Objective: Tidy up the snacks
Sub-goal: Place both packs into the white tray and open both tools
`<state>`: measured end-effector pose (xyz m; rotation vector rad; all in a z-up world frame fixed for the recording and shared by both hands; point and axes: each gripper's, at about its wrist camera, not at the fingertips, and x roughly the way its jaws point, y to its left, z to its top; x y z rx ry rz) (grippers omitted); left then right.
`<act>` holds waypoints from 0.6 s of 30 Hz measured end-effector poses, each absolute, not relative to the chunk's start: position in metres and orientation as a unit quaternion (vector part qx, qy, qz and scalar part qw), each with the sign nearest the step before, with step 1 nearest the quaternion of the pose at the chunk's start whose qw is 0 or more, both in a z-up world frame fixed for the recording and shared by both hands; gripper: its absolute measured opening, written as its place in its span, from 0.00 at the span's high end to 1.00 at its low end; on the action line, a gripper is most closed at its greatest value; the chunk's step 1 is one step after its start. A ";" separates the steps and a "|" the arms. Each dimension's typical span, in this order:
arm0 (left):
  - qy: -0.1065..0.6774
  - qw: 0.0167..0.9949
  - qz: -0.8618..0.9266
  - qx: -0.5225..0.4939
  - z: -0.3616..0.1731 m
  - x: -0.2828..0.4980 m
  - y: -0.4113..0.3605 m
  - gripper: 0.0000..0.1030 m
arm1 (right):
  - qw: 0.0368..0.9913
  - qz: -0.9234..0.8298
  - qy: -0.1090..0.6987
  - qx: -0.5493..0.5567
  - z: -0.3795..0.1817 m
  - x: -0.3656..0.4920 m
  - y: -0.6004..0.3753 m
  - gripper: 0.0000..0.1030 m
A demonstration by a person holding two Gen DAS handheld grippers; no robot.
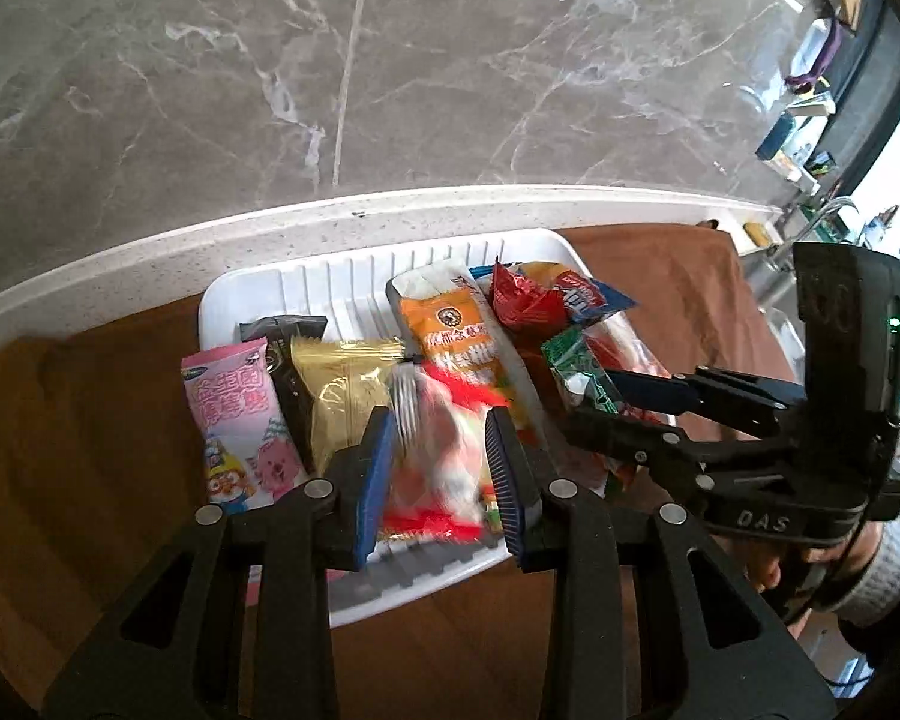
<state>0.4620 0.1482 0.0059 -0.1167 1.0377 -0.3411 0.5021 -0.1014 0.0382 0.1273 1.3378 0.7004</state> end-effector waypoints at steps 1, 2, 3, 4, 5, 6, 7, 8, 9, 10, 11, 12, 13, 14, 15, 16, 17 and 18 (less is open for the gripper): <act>0.494 0.854 -0.155 -0.052 0.004 0.463 0.146 0.70 | 0.728 0.316 0.606 0.058 0.038 0.502 -0.101 0.47; 0.494 0.855 -0.150 -0.049 0.002 0.464 0.145 0.66 | 0.730 0.314 0.604 0.058 0.037 0.502 -0.102 0.47; 0.493 0.856 -0.147 -0.047 0.001 0.463 0.144 0.58 | 0.730 0.315 0.604 0.058 0.037 0.502 -0.102 0.47; 0.490 0.858 -0.146 -0.048 0.001 0.461 0.143 0.57 | 0.731 0.315 0.603 0.058 0.038 0.501 -0.103 0.47; 0.488 0.859 -0.145 -0.049 0.001 0.460 0.143 0.57 | 0.734 0.315 0.599 0.059 0.039 0.500 -0.104 0.46; 0.486 0.860 -0.146 -0.048 0.002 0.459 0.143 0.57 | 0.735 0.315 0.597 0.059 0.040 0.499 -0.105 0.46; 0.484 0.862 -0.144 -0.047 0.003 0.457 0.143 0.57 | 0.736 0.315 0.597 0.058 0.041 0.499 -0.105 0.46; 0.482 0.864 -0.142 -0.044 0.004 0.456 0.143 0.56 | 0.737 0.314 0.595 0.058 0.042 0.498 -0.107 0.46; 0.479 0.866 -0.141 -0.041 0.005 0.454 0.143 0.56 | 0.738 0.314 0.594 0.059 0.043 0.497 -0.108 0.46; 0.478 0.866 -0.140 -0.041 0.007 0.452 0.143 0.56 | 0.739 0.315 0.592 0.061 0.045 0.497 -0.108 0.46; 0.476 0.867 -0.139 -0.041 0.008 0.450 0.144 0.56 | 0.741 0.314 0.590 0.060 0.048 0.495 -0.110 0.46; 0.474 0.869 -0.139 -0.042 0.010 0.447 0.144 0.56 | 0.743 0.315 0.588 0.059 0.050 0.493 -0.111 0.46; 0.471 0.870 -0.139 -0.041 0.011 0.444 0.145 0.56 | 0.744 0.316 0.586 0.058 0.053 0.492 -0.112 0.46; 0.470 0.871 -0.139 -0.039 0.013 0.441 0.145 0.56 | 0.746 0.316 0.583 0.057 0.056 0.490 -0.113 0.46; 0.467 0.873 -0.137 -0.037 0.015 0.437 0.146 0.56 | 0.748 0.316 0.581 0.055 0.059 0.488 -0.115 0.46; 0.466 0.874 -0.135 -0.036 0.017 0.434 0.147 0.56 | 0.750 0.316 0.578 0.052 0.061 0.486 -0.116 0.46; 0.465 0.874 -0.134 -0.035 0.019 0.430 0.148 0.56 | 0.754 0.318 0.574 0.047 0.066 0.482 -0.117 0.46; 0.464 0.875 -0.134 -0.037 0.020 0.426 0.149 0.56 | 0.755 0.320 0.571 0.043 0.069 0.478 -0.118 0.46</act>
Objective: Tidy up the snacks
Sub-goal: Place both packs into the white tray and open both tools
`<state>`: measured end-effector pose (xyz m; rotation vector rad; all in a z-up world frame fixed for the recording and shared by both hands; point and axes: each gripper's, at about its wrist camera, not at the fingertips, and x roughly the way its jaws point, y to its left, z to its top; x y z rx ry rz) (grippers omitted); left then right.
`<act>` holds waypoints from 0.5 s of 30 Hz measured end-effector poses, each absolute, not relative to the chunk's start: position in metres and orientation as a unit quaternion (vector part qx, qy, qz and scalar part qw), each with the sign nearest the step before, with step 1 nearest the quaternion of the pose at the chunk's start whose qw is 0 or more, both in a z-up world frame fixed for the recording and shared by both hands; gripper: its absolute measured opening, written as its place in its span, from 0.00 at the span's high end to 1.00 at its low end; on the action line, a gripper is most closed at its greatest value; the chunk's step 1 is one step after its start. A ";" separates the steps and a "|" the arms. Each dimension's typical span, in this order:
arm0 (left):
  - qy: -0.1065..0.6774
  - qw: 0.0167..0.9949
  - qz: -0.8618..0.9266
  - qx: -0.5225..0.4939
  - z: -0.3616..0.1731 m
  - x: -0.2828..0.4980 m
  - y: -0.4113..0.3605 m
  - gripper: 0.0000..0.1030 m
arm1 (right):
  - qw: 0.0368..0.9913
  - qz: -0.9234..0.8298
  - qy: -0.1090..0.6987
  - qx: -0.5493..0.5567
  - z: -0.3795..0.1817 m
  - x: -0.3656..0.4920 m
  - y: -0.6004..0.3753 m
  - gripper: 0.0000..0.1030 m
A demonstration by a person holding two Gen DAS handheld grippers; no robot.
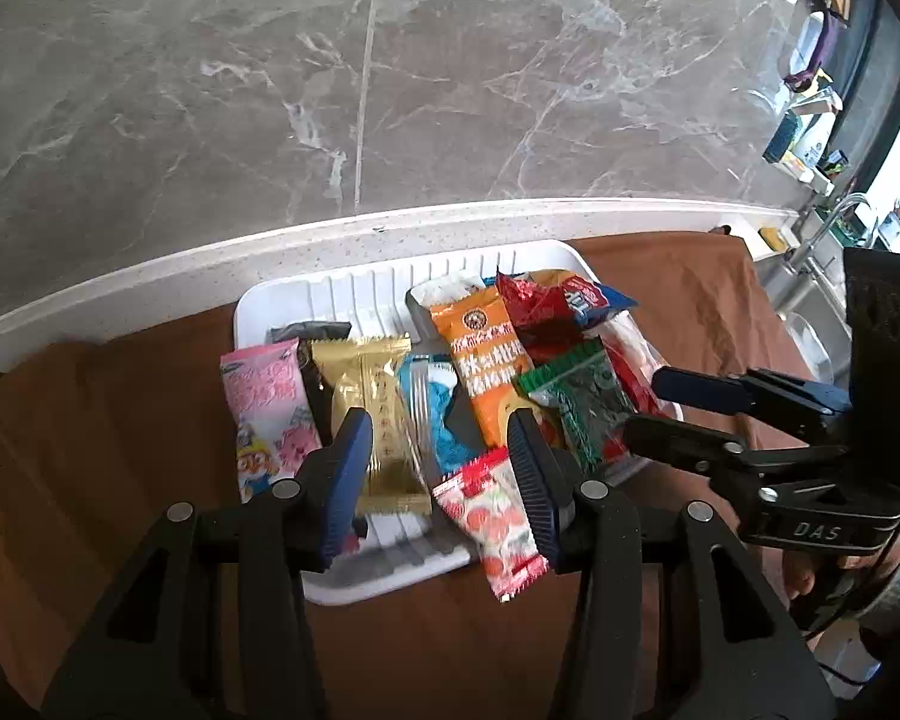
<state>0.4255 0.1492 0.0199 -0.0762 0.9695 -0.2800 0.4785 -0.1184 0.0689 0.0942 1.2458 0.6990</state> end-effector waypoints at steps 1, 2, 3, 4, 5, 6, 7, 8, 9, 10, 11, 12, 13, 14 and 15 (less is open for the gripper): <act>0.464 0.875 -0.134 -0.037 0.021 0.423 0.151 0.56 | 0.755 0.322 0.570 0.042 0.071 0.476 -0.119 0.45; 0.464 0.875 -0.135 -0.037 0.022 0.418 0.152 0.56 | 0.755 0.325 0.568 0.040 0.074 0.471 -0.121 0.45; 0.465 0.874 -0.136 -0.036 0.022 0.413 0.153 0.56 | 0.754 0.328 0.568 0.037 0.076 0.468 -0.122 0.44; 0.466 0.874 -0.137 -0.034 0.023 0.409 0.154 0.56 | 0.754 0.331 0.567 0.031 0.078 0.464 -0.122 0.43; 0.467 0.873 -0.139 -0.032 0.023 0.404 0.154 0.56 | 0.752 0.336 0.567 0.023 0.080 0.457 -0.121 0.43; 0.467 0.873 -0.139 -0.030 0.023 0.398 0.154 0.56 | 0.749 0.342 0.568 0.019 0.080 0.453 -0.120 0.43; 0.468 0.872 -0.139 -0.029 0.022 0.395 0.155 0.56 | 0.742 0.351 0.571 0.013 0.080 0.447 -0.117 0.42; 0.470 0.871 -0.139 -0.026 0.021 0.391 0.155 0.56 | 0.738 0.356 0.573 0.008 0.080 0.443 -0.114 0.42; 0.471 0.871 -0.138 -0.024 0.019 0.386 0.155 0.56 | 0.733 0.364 0.574 -0.005 0.079 0.436 -0.109 0.42; 0.472 0.870 -0.138 -0.023 0.018 0.385 0.156 0.56 | 0.731 0.369 0.574 -0.024 0.077 0.429 -0.102 0.42; 0.473 0.870 -0.138 -0.022 0.017 0.382 0.156 0.56 | 0.729 0.374 0.572 -0.040 0.076 0.423 -0.096 0.42; 0.474 0.869 -0.136 -0.023 0.016 0.379 0.157 0.56 | 0.727 0.380 0.570 -0.052 0.075 0.418 -0.091 0.42; 0.475 0.869 -0.136 -0.023 0.016 0.378 0.159 0.56 | 0.725 0.385 0.567 -0.066 0.073 0.414 -0.086 0.42; 0.475 0.869 -0.136 -0.024 0.016 0.377 0.160 0.56 | 0.727 0.386 0.561 -0.085 0.072 0.409 -0.079 0.42; 0.474 0.869 -0.135 -0.025 0.015 0.376 0.161 0.56 | 0.730 0.387 0.554 -0.103 0.070 0.405 -0.074 0.42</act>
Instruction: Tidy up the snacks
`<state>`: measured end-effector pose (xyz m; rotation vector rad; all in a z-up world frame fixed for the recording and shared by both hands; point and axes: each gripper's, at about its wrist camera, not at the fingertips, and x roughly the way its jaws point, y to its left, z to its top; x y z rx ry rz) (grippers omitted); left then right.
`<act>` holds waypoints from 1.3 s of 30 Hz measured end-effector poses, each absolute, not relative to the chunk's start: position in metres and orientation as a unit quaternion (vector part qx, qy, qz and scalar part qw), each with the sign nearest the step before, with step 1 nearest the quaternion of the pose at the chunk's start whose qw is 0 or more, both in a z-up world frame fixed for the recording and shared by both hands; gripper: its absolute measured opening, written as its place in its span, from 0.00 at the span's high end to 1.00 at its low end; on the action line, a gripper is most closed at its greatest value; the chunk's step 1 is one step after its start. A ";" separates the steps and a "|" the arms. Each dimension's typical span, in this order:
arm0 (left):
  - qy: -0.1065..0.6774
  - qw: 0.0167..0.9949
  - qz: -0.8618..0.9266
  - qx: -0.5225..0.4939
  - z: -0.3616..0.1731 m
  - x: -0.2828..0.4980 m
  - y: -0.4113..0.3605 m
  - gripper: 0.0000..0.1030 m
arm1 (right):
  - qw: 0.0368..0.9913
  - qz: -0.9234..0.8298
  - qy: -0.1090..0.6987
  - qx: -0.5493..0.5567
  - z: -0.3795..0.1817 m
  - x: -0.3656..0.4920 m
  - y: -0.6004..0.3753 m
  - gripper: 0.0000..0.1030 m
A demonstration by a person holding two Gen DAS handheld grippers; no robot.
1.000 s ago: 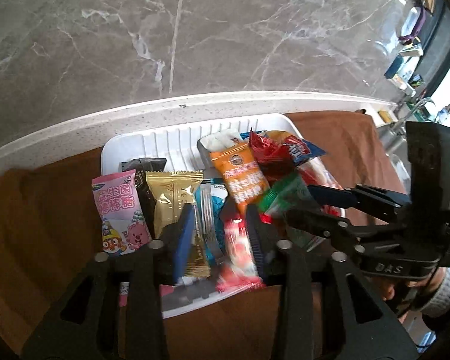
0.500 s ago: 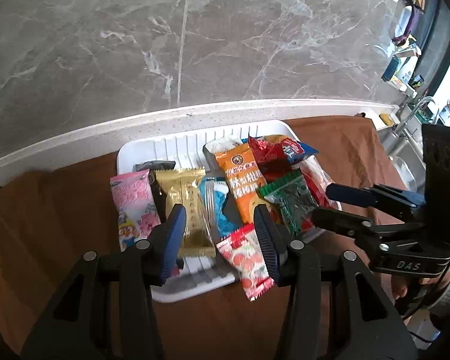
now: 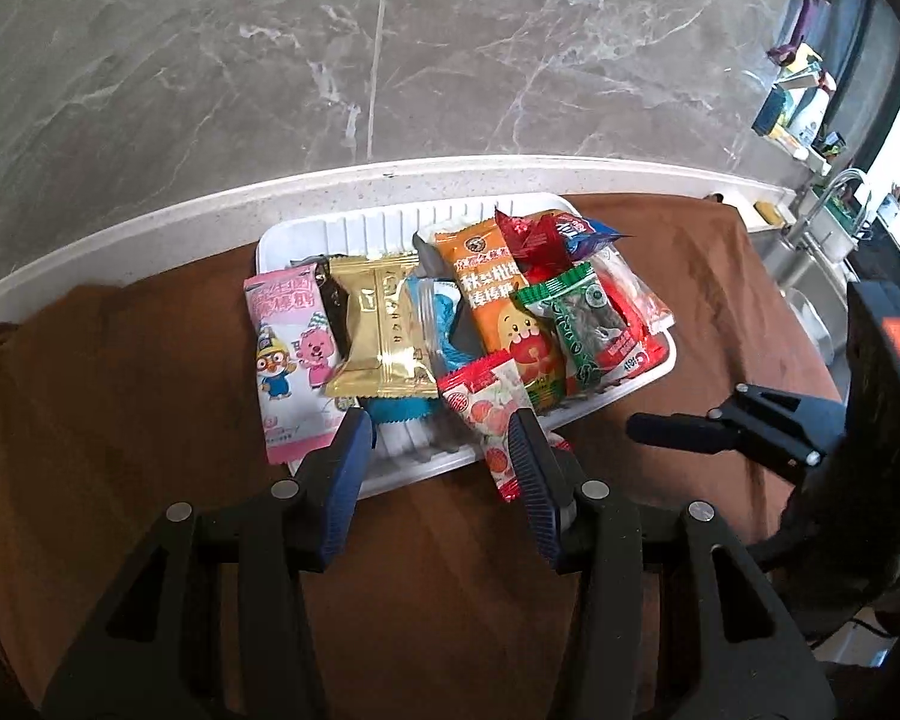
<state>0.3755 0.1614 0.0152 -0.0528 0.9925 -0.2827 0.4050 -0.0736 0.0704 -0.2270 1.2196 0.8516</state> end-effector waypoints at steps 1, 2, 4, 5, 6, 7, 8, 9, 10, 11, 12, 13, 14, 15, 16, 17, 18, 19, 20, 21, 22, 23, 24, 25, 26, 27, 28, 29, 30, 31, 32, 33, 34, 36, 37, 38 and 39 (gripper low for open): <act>0.474 0.870 -0.134 -0.026 0.015 0.375 0.163 0.56 | 0.732 0.387 0.547 -0.121 0.069 0.402 -0.068 0.42; 0.473 0.871 -0.134 -0.026 0.015 0.375 0.164 0.56 | 0.735 0.385 0.542 -0.133 0.066 0.400 -0.065 0.42; 0.471 0.872 -0.131 -0.026 0.016 0.375 0.168 0.56 | 0.741 0.379 0.532 -0.155 0.063 0.401 -0.059 0.42; 0.469 0.873 -0.130 -0.025 0.017 0.374 0.169 0.56 | 0.744 0.374 0.529 -0.162 0.061 0.404 -0.055 0.42; 0.468 0.874 -0.128 -0.025 0.018 0.375 0.169 0.56 | 0.746 0.370 0.528 -0.167 0.059 0.407 -0.054 0.42; 0.468 0.874 -0.128 -0.025 0.018 0.377 0.169 0.56 | 0.748 0.367 0.526 -0.171 0.058 0.410 -0.053 0.42; 0.467 0.874 -0.128 -0.026 0.019 0.378 0.170 0.56 | 0.752 0.360 0.524 -0.175 0.056 0.415 -0.051 0.42; 0.467 0.875 -0.128 -0.027 0.018 0.377 0.170 0.56 | 0.756 0.353 0.522 -0.178 0.055 0.421 -0.052 0.42; 0.467 0.875 -0.128 -0.027 0.018 0.378 0.170 0.56 | 0.758 0.351 0.521 -0.176 0.054 0.425 -0.052 0.42; 0.467 0.875 -0.128 -0.026 0.018 0.377 0.170 0.56 | 0.760 0.348 0.520 -0.176 0.053 0.431 -0.051 0.42; 0.467 0.875 -0.128 -0.026 0.017 0.377 0.170 0.56 | 0.762 0.345 0.519 -0.178 0.052 0.434 -0.050 0.42; 0.466 0.875 -0.129 -0.026 0.017 0.377 0.170 0.56 | 0.765 0.342 0.516 -0.178 0.052 0.438 -0.049 0.42; 0.466 0.875 -0.129 -0.027 0.016 0.377 0.169 0.55 | 0.767 0.340 0.515 -0.176 0.052 0.442 -0.048 0.42; 0.467 0.875 -0.128 -0.026 0.016 0.376 0.169 0.55 | 0.767 0.340 0.515 -0.176 0.052 0.444 -0.047 0.42; 0.466 0.875 -0.126 -0.025 0.016 0.376 0.170 0.55 | 0.768 0.341 0.514 -0.175 0.053 0.447 -0.046 0.42; 0.466 0.876 -0.126 -0.025 0.015 0.375 0.170 0.55 | 0.769 0.339 0.512 -0.176 0.054 0.449 -0.045 0.42; 0.466 0.876 -0.124 -0.026 0.015 0.375 0.171 0.55 | 0.770 0.337 0.513 -0.175 0.053 0.452 -0.044 0.42; 0.466 0.876 -0.123 -0.026 0.015 0.375 0.170 0.55 | 0.772 0.334 0.513 -0.173 0.053 0.454 -0.043 0.42; 0.465 0.876 -0.122 -0.027 0.015 0.374 0.170 0.55 | 0.772 0.332 0.515 -0.170 0.053 0.456 -0.043 0.42; 0.465 0.877 -0.121 -0.027 0.015 0.373 0.171 0.55 | 0.771 0.333 0.517 -0.165 0.054 0.456 -0.043 0.42; 0.464 0.877 -0.121 -0.027 0.015 0.373 0.171 0.55 | 0.771 0.333 0.519 -0.161 0.054 0.457 -0.042 0.42; 0.464 0.877 -0.120 -0.026 0.016 0.372 0.171 0.55 | 0.771 0.334 0.519 -0.156 0.056 0.456 -0.044 0.42; 0.463 0.878 -0.120 -0.025 0.016 0.371 0.171 0.55 | 0.771 0.335 0.520 -0.153 0.057 0.454 -0.045 0.42; 0.461 0.879 -0.120 -0.022 0.017 0.370 0.170 0.55 | 0.771 0.336 0.520 -0.151 0.058 0.453 -0.045 0.42; 0.461 0.879 -0.119 -0.020 0.017 0.369 0.170 0.55 | 0.771 0.337 0.519 -0.148 0.061 0.451 -0.047 0.42; 0.461 0.879 -0.118 -0.018 0.018 0.369 0.169 0.55 | 0.772 0.338 0.519 -0.145 0.063 0.450 -0.048 0.42; 0.460 0.880 -0.118 -0.018 0.018 0.368 0.169 0.55 | 0.771 0.339 0.521 -0.141 0.065 0.449 -0.048 0.42; 0.460 0.880 -0.119 -0.019 0.019 0.367 0.169 0.55 | 0.769 0.341 0.523 -0.137 0.066 0.447 -0.049 0.42; 0.459 0.880 -0.119 -0.021 0.019 0.366 0.169 0.54 | 0.768 0.342 0.524 -0.137 0.067 0.444 -0.051 0.42; 0.459 0.880 -0.119 -0.022 0.019 0.365 0.169 0.54 | 0.765 0.345 0.525 -0.140 0.067 0.441 -0.051 0.42; 0.458 0.881 -0.119 -0.023 0.020 0.364 0.169 0.54 | 0.763 0.348 0.524 -0.148 0.065 0.438 -0.050 0.42; 0.458 0.881 -0.118 -0.023 0.020 0.363 0.169 0.54 | 0.762 0.347 0.524 -0.157 0.064 0.435 -0.049 0.42; 0.458 0.881 -0.118 -0.024 0.020 0.363 0.169 0.54 | 0.759 0.348 0.523 -0.171 0.060 0.431 -0.047 0.42; 0.458 0.881 -0.118 -0.026 0.019 0.361 0.169 0.54 | 0.759 0.347 0.517 -0.190 0.055 0.428 -0.042 0.42; 0.458 0.881 -0.118 -0.027 0.019 0.361 0.170 0.54 | 0.758 0.345 0.517 -0.197 0.052 0.429 -0.039 0.42; 0.459 0.880 -0.117 -0.027 0.019 0.361 0.170 0.54 | 0.760 0.343 0.514 -0.203 0.050 0.430 -0.037 0.41; 0.459 0.880 -0.117 -0.028 0.019 0.360 0.170 0.54 | 0.764 0.341 0.508 -0.207 0.049 0.432 -0.035 0.40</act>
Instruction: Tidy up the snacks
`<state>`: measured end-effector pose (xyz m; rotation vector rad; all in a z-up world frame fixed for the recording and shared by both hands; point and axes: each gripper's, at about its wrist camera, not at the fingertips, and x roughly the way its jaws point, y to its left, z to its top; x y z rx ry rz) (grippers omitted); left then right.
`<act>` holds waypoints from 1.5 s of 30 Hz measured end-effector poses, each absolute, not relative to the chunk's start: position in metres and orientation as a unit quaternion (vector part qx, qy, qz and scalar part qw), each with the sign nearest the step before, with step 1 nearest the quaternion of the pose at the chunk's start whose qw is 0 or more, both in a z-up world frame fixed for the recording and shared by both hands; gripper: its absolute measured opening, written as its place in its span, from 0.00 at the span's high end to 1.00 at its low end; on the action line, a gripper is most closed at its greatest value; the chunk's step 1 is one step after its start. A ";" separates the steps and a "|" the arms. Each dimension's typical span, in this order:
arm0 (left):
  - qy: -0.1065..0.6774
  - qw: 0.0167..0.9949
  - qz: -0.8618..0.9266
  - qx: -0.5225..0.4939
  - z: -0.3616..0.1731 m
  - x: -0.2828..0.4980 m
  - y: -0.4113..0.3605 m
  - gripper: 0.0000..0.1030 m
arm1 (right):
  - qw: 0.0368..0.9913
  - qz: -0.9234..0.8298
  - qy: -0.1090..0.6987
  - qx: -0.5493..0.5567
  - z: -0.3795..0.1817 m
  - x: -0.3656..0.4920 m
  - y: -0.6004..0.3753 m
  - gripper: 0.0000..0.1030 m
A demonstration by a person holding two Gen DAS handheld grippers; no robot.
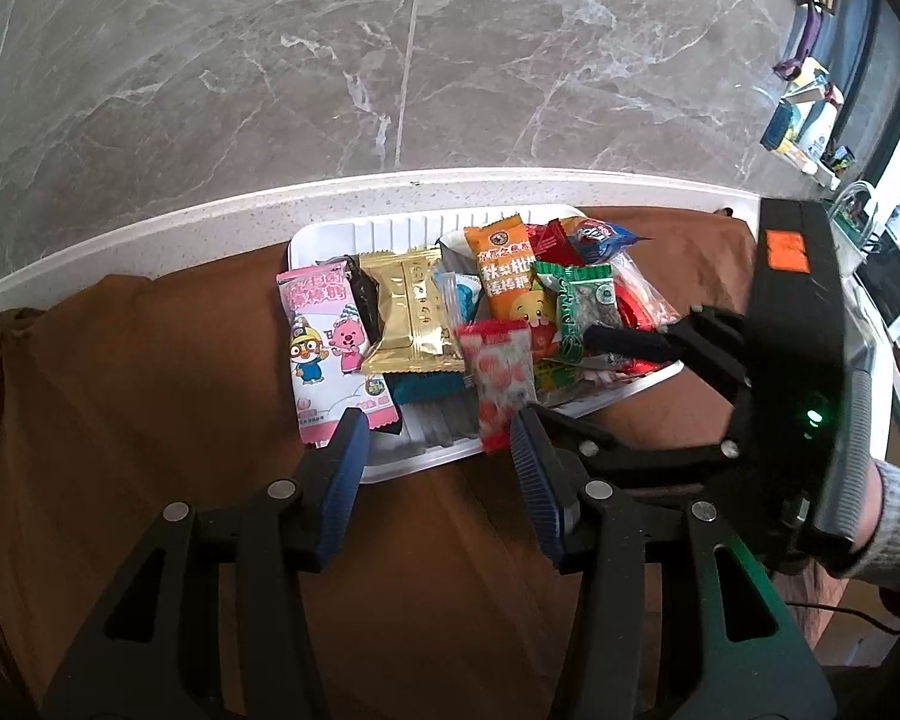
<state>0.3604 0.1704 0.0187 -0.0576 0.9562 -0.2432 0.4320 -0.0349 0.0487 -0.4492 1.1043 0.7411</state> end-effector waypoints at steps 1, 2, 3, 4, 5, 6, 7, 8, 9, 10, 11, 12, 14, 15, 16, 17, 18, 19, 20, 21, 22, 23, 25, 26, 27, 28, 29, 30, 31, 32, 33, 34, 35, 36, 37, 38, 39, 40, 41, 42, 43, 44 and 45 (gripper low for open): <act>0.458 0.881 -0.117 -0.028 0.019 0.360 0.171 0.54 | 0.764 0.340 0.507 -0.208 0.047 0.435 -0.033 0.39; 0.457 0.881 -0.117 -0.029 0.019 0.359 0.172 0.54 | 0.765 0.335 0.507 -0.212 0.044 0.439 -0.030 0.38; 0.456 0.882 -0.117 -0.030 0.020 0.359 0.172 0.54 | 0.767 0.332 0.505 -0.217 0.043 0.442 -0.029 0.38; 0.456 0.882 -0.117 -0.029 0.020 0.359 0.173 0.54 | 0.767 0.329 0.504 -0.222 0.041 0.445 -0.028 0.36; 0.455 0.882 -0.116 -0.029 0.020 0.359 0.174 0.54 | 0.767 0.329 0.502 -0.224 0.039 0.448 -0.027 0.33; 0.454 0.883 -0.115 -0.028 0.021 0.359 0.175 0.54 | 0.768 0.328 0.502 -0.225 0.038 0.452 -0.027 0.33; 0.454 0.883 -0.114 -0.028 0.021 0.358 0.176 0.54 | 0.767 0.328 0.504 -0.225 0.038 0.454 -0.026 0.34; 0.453 0.884 -0.113 -0.028 0.021 0.358 0.177 0.54 | 0.766 0.330 0.507 -0.220 0.039 0.457 -0.027 0.35; 0.452 0.884 -0.112 -0.028 0.021 0.358 0.178 0.54 | 0.766 0.331 0.508 -0.214 0.042 0.459 -0.029 0.36; 0.452 0.885 -0.111 -0.028 0.021 0.358 0.179 0.54 | 0.766 0.332 0.510 -0.207 0.046 0.461 -0.031 0.37; 0.451 0.885 -0.111 -0.028 0.021 0.357 0.180 0.54 | 0.767 0.332 0.510 -0.202 0.049 0.462 -0.032 0.37; 0.451 0.885 -0.109 -0.028 0.021 0.357 0.180 0.53 | 0.770 0.332 0.509 -0.195 0.054 0.463 -0.035 0.37; 0.452 0.885 -0.106 -0.024 0.020 0.356 0.180 0.52 | 0.771 0.336 0.510 -0.181 0.063 0.463 -0.040 0.37; 0.452 0.886 -0.104 -0.019 0.020 0.355 0.179 0.52 | 0.771 0.338 0.509 -0.176 0.067 0.463 -0.041 0.37; 0.452 0.886 -0.104 -0.017 0.021 0.356 0.178 0.52 | 0.774 0.341 0.507 -0.168 0.075 0.461 -0.045 0.37; 0.451 0.886 -0.103 -0.015 0.021 0.355 0.176 0.52 | 0.775 0.343 0.505 -0.161 0.081 0.459 -0.049 0.37; 0.450 0.887 -0.102 -0.013 0.022 0.355 0.175 0.51 | 0.776 0.344 0.505 -0.156 0.084 0.458 -0.050 0.36; 0.450 0.887 -0.100 -0.009 0.024 0.355 0.173 0.51 | 0.777 0.343 0.507 -0.146 0.091 0.456 -0.055 0.35; 0.449 0.888 -0.099 -0.006 0.025 0.355 0.171 0.49 | 0.779 0.342 0.507 -0.140 0.094 0.454 -0.058 0.35; 0.449 0.888 -0.098 -0.003 0.027 0.354 0.169 0.45 | 0.780 0.340 0.509 -0.129 0.100 0.453 -0.063 0.35; 0.449 0.889 -0.097 -0.001 0.028 0.354 0.166 0.41 | 0.781 0.338 0.512 -0.122 0.103 0.451 -0.067 0.34; 0.447 0.889 -0.096 0.002 0.031 0.354 0.164 0.35 | 0.782 0.333 0.515 -0.113 0.109 0.447 -0.073 0.34; 0.443 0.891 -0.097 0.007 0.037 0.351 0.158 0.33 | 0.786 0.326 0.516 -0.102 0.117 0.443 -0.083 0.31; 0.441 0.892 -0.098 0.009 0.040 0.350 0.155 0.33 | 0.789 0.319 0.517 -0.093 0.122 0.439 -0.091 0.26; 0.439 0.893 -0.098 0.014 0.043 0.349 0.151 0.30 | 0.792 0.315 0.516 -0.088 0.127 0.436 -0.097 0.24; 0.437 0.894 -0.097 0.020 0.047 0.347 0.147 0.29 | 0.796 0.309 0.514 -0.084 0.131 0.433 -0.102 0.23; 0.435 0.895 -0.098 0.025 0.050 0.344 0.144 0.29 | 0.800 0.301 0.513 -0.081 0.136 0.429 -0.109 0.21; 0.432 0.896 -0.098 0.030 0.054 0.342 0.139 0.28 | 0.803 0.294 0.512 -0.079 0.140 0.426 -0.115 0.20; 0.430 0.897 -0.098 0.032 0.056 0.339 0.136 0.28 | 0.807 0.285 0.512 -0.078 0.144 0.423 -0.122 0.19; 0.429 0.897 -0.100 0.034 0.059 0.337 0.133 0.28 | 0.810 0.278 0.511 -0.077 0.147 0.421 -0.128 0.18; 0.427 0.898 -0.101 0.036 0.063 0.335 0.129 0.27 | 0.814 0.269 0.509 -0.074 0.150 0.419 -0.135 0.17; 0.426 0.898 -0.101 0.037 0.065 0.334 0.126 0.26 | 0.818 0.260 0.508 -0.071 0.153 0.417 -0.142 0.17; 0.424 0.899 -0.102 0.038 0.068 0.331 0.123 0.25 | 0.822 0.249 0.508 -0.065 0.158 0.415 -0.152 0.16; 0.422 0.900 -0.103 0.038 0.071 0.328 0.120 0.25 | 0.825 0.241 0.508 -0.060 0.161 0.413 -0.158 0.16; 0.420 0.900 -0.105 0.038 0.074 0.327 0.117 0.25 | 0.827 0.234 0.508 -0.056 0.164 0.412 -0.164 0.16; 0.419 0.901 -0.107 0.038 0.076 0.326 0.115 0.25 | 0.829 0.226 0.508 -0.051 0.166 0.410 -0.171 0.16; 0.418 0.901 -0.107 0.038 0.079 0.324 0.112 0.25 | 0.831 0.219 0.508 -0.046 0.168 0.408 -0.178 0.15; 0.417 0.902 -0.108 0.039 0.081 0.323 0.109 0.25 | 0.834 0.211 0.508 -0.044 0.171 0.406 -0.184 0.15; 0.416 0.902 -0.108 0.042 0.083 0.321 0.107 0.25 | 0.836 0.205 0.507 -0.043 0.173 0.404 -0.189 0.15; 0.416 0.902 -0.108 0.044 0.084 0.320 0.104 0.25 | 0.837 0.200 0.507 -0.043 0.174 0.402 -0.193 0.15; 0.414 0.902 -0.110 0.045 0.087 0.319 0.102 0.25 | 0.838 0.195 0.508 -0.041 0.175 0.400 -0.197 0.15; 0.413 0.903 -0.114 0.045 0.089 0.318 0.100 0.25 | 0.839 0.191 0.508 -0.039 0.176 0.398 -0.201 0.15; 0.412 0.903 -0.115 0.045 0.090 0.317 0.099 0.25 | 0.840 0.187 0.508 -0.037 0.177 0.396 -0.203 0.15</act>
